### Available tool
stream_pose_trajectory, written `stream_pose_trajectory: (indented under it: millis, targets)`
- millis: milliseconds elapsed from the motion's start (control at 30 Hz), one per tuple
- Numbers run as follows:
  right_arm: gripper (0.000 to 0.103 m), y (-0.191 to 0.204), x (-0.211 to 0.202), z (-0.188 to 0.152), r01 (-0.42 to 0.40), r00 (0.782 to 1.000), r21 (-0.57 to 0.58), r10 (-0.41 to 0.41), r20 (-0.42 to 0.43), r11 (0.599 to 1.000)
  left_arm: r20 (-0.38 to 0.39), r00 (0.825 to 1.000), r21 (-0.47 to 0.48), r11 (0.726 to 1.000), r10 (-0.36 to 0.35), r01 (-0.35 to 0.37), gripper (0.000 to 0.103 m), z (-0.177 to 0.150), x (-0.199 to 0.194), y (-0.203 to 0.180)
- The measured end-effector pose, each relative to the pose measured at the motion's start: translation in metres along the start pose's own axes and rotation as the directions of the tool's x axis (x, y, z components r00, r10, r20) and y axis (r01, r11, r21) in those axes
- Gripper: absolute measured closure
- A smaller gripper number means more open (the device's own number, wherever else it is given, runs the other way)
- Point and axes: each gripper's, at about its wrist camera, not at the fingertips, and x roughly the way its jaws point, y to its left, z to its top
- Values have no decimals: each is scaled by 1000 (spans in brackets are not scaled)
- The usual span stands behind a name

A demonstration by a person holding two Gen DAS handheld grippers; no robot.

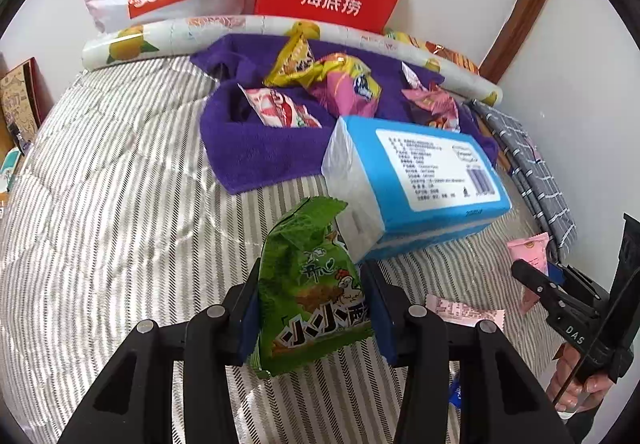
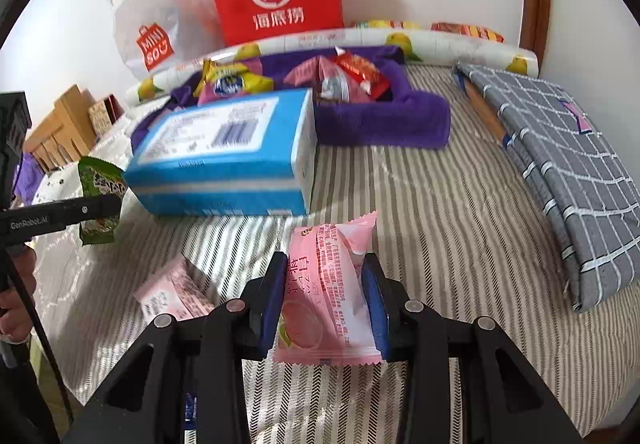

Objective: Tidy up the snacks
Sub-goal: 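Grasp the pink cake packet with the right gripper while the left grasps the green chip bag, then carry the pink cake packet and green chip bag over the purple towel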

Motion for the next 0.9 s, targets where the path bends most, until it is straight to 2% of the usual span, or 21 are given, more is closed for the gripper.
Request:
stream_pose_trajectory:
  millis: [267, 900]
  targets:
    - [65, 0, -24, 25, -18, 997, 4, 18, 71, 1000, 46, 999, 6, 1000, -13, 13, 59, 19, -17, -6]
    - [65, 0, -43, 80, -33, 993, -9, 33, 117, 999, 99, 994, 21, 998, -55, 53, 59, 59, -30, -31]
